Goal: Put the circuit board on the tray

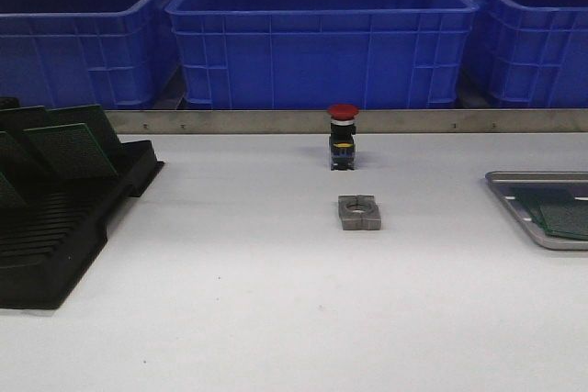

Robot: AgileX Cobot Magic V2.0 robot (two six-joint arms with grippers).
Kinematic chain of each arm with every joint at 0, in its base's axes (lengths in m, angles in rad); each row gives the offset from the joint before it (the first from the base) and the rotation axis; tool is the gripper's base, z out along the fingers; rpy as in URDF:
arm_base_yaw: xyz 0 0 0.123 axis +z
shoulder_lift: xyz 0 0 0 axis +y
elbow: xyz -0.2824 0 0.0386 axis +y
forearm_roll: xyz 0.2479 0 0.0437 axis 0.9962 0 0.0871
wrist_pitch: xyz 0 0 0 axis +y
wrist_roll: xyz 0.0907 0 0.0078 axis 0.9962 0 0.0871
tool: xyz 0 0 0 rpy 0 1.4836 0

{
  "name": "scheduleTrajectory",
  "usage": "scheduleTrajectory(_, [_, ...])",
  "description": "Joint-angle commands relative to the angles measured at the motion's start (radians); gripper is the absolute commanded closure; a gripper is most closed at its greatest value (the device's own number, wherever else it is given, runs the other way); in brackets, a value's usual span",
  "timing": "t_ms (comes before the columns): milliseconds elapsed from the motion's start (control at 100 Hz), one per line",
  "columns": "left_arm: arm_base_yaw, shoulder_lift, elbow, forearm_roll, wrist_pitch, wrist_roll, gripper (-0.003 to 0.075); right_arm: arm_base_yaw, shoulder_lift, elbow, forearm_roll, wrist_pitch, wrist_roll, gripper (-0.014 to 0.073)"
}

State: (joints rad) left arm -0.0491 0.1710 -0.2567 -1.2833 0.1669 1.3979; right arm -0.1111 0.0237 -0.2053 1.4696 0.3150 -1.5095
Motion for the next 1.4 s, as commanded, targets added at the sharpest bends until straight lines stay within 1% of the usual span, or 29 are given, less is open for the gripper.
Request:
scheduleTrajectory(0, [0.001,0.010,-0.028,-0.022,-0.021,-0.011,0.0741,0.000,0.009,-0.025,0.034,-0.012,-0.007,0.0655])
scheduleTrajectory(320, [0.001,0.010,-0.028,-0.022,-0.021,-0.011,0.0741,0.000,0.009,-0.025,0.034,-0.012,-0.007,0.0655])
scheduleTrajectory(390, [0.003,0.010,-0.023,-0.020,-0.047,-0.011,0.0741,0.000,0.009,-0.025,0.034,-0.012,-0.007,0.0655])
scheduleTrajectory(450, [0.004,0.010,-0.013,0.055,-0.077,-0.028,0.0741,0.000,0.009,-0.025,0.034,-0.012,-0.007,0.0655])
scheduleTrajectory(470, [0.004,0.010,-0.011,0.097,-0.079,-0.071,0.0741,0.000,0.009,-0.025,0.034,-0.012,-0.007,0.0655])
scheduleTrajectory(500, [0.004,0.010,-0.009,0.175,-0.079,-0.179,0.0741,0.000,0.009,-0.025,0.034,-0.012,-0.007,0.0655])
scheduleTrajectory(520, [0.004,0.010,-0.009,0.259,-0.079,-0.290,0.0741,0.000,0.009,-0.025,0.034,-0.012,-0.007,0.0655])
scheduleTrajectory(530, [0.004,0.010,-0.007,0.292,-0.079,-0.374,0.0741,0.000,0.009,-0.025,0.034,-0.012,-0.007,0.0655])
scheduleTrajectory(540, [0.004,0.010,-0.005,0.365,-0.079,-0.418,0.0741,0.000,0.009,-0.025,0.034,-0.012,-0.007,0.0655])
scheduleTrajectory(550, [0.004,0.010,-0.005,0.404,-0.079,-0.510,0.0741,0.000,0.009,-0.025,0.034,-0.012,-0.007,0.0655])
scheduleTrajectory(560, [0.004,0.010,-0.002,0.488,-0.076,-0.557,0.0741,0.000,0.009,-0.025,0.034,-0.012,-0.007,0.0655])
scheduleTrajectory(570, [0.004,0.010,-0.002,0.532,-0.075,-0.605,0.0741,0.000,0.009,-0.025,0.034,-0.012,-0.007,0.0655])
scheduleTrajectory(580, [0.004,0.010,0.001,0.577,-0.073,-0.701,0.0741,0.000,0.009,-0.025,0.034,-0.012,-0.007,0.0655])
scheduleTrajectory(590, [0.004,0.010,0.003,0.667,-0.070,-0.750,0.0741,0.000,0.009,-0.025,0.034,-0.012,-0.007,0.0655])
scheduleTrajectory(600, [0.004,0.010,0.005,0.711,-0.070,-0.846,0.0741,0.000,0.009,-0.025,0.034,-0.012,-0.007,0.0655])
scheduleTrajectory(610, [0.004,0.010,0.005,0.798,-0.066,-0.894,0.0741,0.000,0.009,-0.025,0.034,-0.012,-0.007,0.0655])
scheduleTrajectory(620, [0.004,0.010,0.010,0.840,-0.064,-0.987,0.0741,0.000,0.009,-0.025,0.034,-0.012,-0.007,0.0655])
scheduleTrajectory(630, [0.004,0.010,0.012,0.919,-0.060,-1.032,0.0741,0.000,0.009,-0.025,0.034,-0.012,-0.007,0.0655])
scheduleTrajectory(670, [0.004,0.005,0.026,1.079,-0.058,-1.261,0.0741,0.000,0.009,-0.025,0.034,-0.012,-0.007,0.0655])
scheduleTrajectory(700, [0.004,-0.001,0.040,1.192,-0.063,-1.361,0.0741,0.000,0.009,-0.025,0.034,-0.012,-0.007,0.0655])
scheduleTrajectory(740, [0.004,-0.016,0.069,1.263,-0.082,-1.442,0.0741,0.000,0.009,-0.025,0.034,-0.012,-0.007,0.0655])
scheduleTrajectory(790, [0.004,-0.040,0.117,1.292,-0.123,-1.464,0.0741,0.000,0.009,-0.025,0.034,-0.012,-0.007,0.0655])
scheduleTrajectory(940, [0.004,-0.163,0.310,1.260,-0.269,-1.464,0.0741,0.000,0.009,-0.025,0.034,-0.012,-0.007,0.0655])
scheduleTrajectory(950, [0.004,-0.171,0.315,1.260,-0.264,-1.464,0.0741,0.000,0.009,-0.025,0.034,-0.012,-0.007,0.0655])
scheduleTrajectory(980, [0.005,-0.207,0.300,1.270,-0.131,-1.464,0.0741,0.000,0.009,-0.025,0.034,-0.012,-0.007,0.0655])
scheduleTrajectory(1000, [0.005,-0.215,0.298,1.272,-0.110,-1.464,0.0741,0.000,0.009,-0.025,0.034,-0.012,-0.007,0.0655])
scheduleTrajectory(1030, [0.005,-0.205,0.307,1.272,-0.139,-1.464,0.0741,0.000,0.010,-0.025,0.034,-0.011,-0.007,0.0655])
scheduleTrajectory(1060, [0.005,-0.206,0.307,1.283,-0.120,-1.464,0.0741,-0.001,0.008,-0.023,0.034,-0.009,-0.007,0.0655])
scheduleTrajectory(1390, [0.003,-0.208,0.304,1.283,-0.129,-1.464,0.0741,0.000,0.008,-0.019,0.034,-0.010,-0.007,0.0655])
